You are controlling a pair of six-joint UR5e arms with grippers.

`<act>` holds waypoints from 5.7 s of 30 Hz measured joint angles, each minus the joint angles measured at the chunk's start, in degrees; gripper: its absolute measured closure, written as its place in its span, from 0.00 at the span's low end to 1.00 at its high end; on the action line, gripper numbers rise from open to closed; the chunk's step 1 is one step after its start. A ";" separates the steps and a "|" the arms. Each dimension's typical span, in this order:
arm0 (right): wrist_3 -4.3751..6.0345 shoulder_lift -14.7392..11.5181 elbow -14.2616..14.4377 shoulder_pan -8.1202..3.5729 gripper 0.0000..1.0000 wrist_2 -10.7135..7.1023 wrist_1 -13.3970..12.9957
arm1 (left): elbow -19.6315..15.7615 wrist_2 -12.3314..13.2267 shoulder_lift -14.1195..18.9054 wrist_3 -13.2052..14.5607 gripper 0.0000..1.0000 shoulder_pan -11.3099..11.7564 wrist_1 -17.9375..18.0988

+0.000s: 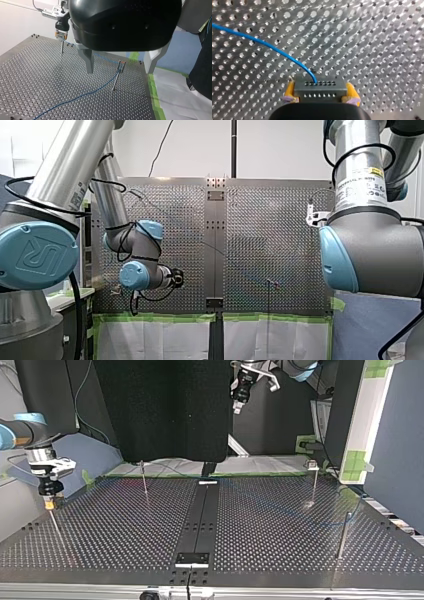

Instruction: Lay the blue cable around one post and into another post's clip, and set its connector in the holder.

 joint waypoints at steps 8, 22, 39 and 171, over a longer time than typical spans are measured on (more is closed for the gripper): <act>-0.75 0.08 -0.03 0.02 0.04 -0.07 -0.09 | -0.02 0.00 0.00 -0.01 0.00 0.00 0.00; -1.03 0.25 0.02 0.02 0.04 -0.07 0.26 | 0.00 -0.07 0.00 -0.03 0.00 -0.06 0.00; -1.06 0.33 0.02 0.01 0.01 1.11 -0.37 | 0.03 -0.11 0.00 -0.12 0.00 -0.06 0.00; -9.63 -4.35 18.32 35.67 0.01 43.79 -6.55 | 9.38 -8.99 0.04 4.65 0.00 0.52 -4.58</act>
